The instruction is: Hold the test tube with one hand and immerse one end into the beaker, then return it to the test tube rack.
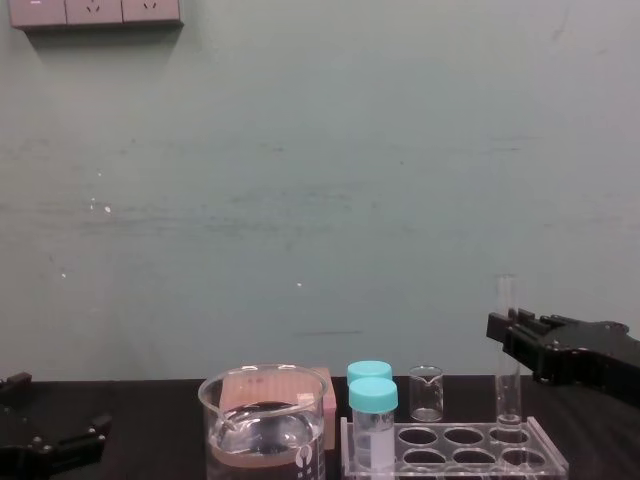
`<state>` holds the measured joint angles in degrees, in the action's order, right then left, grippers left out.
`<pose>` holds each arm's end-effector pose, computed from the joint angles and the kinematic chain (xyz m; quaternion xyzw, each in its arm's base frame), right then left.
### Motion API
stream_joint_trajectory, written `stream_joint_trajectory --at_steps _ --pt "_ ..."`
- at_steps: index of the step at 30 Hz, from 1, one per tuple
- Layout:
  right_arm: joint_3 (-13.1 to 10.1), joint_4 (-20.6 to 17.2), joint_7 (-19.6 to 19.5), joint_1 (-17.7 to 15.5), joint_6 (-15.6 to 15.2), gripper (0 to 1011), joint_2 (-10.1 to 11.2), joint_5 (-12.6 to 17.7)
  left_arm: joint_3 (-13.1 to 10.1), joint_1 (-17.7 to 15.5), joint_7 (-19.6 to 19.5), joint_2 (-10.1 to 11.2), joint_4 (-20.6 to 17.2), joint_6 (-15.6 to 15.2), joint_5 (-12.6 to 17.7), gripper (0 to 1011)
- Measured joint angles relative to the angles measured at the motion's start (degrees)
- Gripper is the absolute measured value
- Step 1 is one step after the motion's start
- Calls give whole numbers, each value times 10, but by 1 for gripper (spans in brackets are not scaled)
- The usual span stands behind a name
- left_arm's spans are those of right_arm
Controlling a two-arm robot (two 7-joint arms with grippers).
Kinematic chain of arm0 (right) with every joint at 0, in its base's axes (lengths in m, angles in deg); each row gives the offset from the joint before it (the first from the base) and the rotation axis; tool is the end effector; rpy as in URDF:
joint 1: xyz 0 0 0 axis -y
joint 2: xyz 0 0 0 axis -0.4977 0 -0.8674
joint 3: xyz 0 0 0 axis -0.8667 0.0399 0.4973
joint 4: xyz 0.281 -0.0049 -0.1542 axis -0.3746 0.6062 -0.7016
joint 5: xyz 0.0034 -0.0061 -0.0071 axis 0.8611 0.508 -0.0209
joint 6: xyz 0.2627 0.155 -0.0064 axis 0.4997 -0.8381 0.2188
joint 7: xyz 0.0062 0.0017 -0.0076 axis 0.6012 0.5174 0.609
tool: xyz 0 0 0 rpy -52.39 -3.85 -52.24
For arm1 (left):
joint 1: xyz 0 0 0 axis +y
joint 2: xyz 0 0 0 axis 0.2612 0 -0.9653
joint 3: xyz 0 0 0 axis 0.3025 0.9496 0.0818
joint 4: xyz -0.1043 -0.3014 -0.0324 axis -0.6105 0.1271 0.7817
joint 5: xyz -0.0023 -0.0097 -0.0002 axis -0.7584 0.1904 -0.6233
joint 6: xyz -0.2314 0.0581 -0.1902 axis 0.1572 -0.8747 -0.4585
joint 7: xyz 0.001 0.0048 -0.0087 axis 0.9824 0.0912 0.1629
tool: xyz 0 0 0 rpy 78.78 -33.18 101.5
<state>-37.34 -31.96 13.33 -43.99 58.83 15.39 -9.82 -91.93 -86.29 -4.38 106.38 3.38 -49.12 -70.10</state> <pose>0.4048 -0.0476 -0.3179 0.0367 -0.0297 -0.4715 0.8806 0.3596 0.1010 -0.3260 0.1415 -0.1324 0.5799 0.7913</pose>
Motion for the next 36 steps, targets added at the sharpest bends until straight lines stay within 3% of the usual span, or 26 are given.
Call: stream_joint_trajectory --at_steps 20,28,36 --pt "1 2 0 2 1 225 1 -5 0 0 0 0 0 0 0 1000" --pt "1 2 0 2 1 426 1 -5 0 0 0 0 0 0 0 1000" --pt "1 1 0 2 1 715 1 -4 0 0 0 0 0 0 0 1000"
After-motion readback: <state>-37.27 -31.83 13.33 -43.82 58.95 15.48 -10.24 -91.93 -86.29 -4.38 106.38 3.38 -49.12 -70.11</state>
